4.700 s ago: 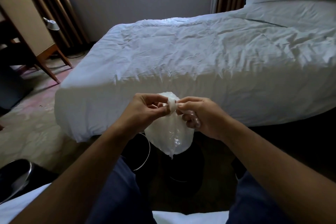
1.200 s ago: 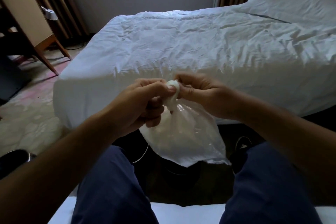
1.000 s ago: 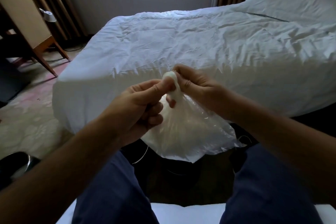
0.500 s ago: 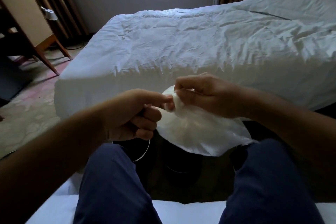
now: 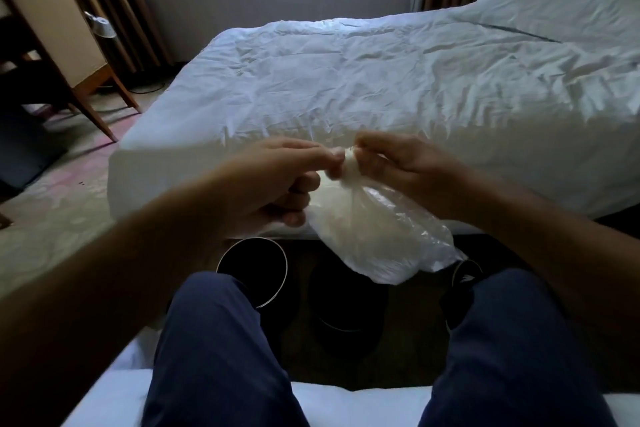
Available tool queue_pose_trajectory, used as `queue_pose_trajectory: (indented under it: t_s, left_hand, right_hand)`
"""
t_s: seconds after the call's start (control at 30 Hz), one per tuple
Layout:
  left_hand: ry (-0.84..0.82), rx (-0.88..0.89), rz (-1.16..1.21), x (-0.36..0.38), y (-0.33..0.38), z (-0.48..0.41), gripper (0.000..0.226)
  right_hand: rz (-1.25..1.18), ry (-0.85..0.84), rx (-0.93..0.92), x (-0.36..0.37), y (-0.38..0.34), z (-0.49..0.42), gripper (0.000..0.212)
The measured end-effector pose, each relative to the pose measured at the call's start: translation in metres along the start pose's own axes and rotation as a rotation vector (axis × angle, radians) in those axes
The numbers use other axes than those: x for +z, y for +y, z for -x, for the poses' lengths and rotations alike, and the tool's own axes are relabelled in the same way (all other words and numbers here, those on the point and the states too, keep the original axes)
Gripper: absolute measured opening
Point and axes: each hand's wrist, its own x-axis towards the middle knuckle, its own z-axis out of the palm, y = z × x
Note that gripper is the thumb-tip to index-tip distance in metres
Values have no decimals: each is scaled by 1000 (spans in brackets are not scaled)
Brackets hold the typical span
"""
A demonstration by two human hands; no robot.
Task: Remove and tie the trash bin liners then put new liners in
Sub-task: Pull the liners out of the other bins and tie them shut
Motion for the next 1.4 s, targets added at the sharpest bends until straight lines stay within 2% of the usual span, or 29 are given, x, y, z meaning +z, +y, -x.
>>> queue_pose_trajectory:
  t_s: [0.07,0.1,0.17,0.23,0.33,0.43,0.5,0.6,0.7,0.83,0.93,1.0,1.07,1.17,1.2,1.23,1.3,1.4]
  left_hand:
    - [-88,15,306,6,-11,1,16]
    - [-100,-4,362,8,-17,1,16]
    - [-96,-86,319,10,-24,-3,17]
    - [-91,-187,189,8,-24,-7,23]
    - [-51,-282,-27,6,-15,-15,30]
    - [51,-260,-434,8,-5,-21,25]
    - [95,-238,-728,9,4,-21,32]
    - [216,-106,-1028,13,11,-19,43]
    - [384,201,-1275,15,-4,-19,45]
    - [604,515,-1434,10,-32,-20,39]
    - [601,661,-1509,12,-51,-23,35]
    - [570,715,-1497,13,-62,-23,33]
    - [523,749,-1510,10,-72,-23,43]
    - [469,850,-1546,3,-79,-22,54]
    - [437,885,-1566,1,-80,-22,55]
    - [399,914,-1589,0,-80,-21,54]
    - [355,957,-1633,0,-77,-17,54]
    - [361,1012,-1652,3,-72,-9,51]
  right_hand:
    - [-94,39,17,-3,2,5,26]
    - [-48,44,9,-4,3,7,29]
    - [186,23,-35,-6,9,10,33]
    - [371,-11,-79,-7,12,12,33]
    - [501,-30,-157,-8,14,11,30]
    - [567,-57,-226,-5,17,10,27]
    - [522,-65,-226,1,18,10,24]
    - [448,-27,-174,9,18,9,19]
    - [391,70,-108,11,21,15,23]
    - [303,217,63,22,26,32,17]
    - [239,309,134,38,25,45,19]
    - [161,306,176,46,24,54,27]
    - [112,352,216,49,20,64,28]
    - [281,616,210,41,8,72,13]
    - [322,648,197,36,3,72,10]
    - [327,618,186,32,-1,70,15]
    - [258,433,181,23,-8,67,22]
    - [185,276,204,18,-13,65,17]
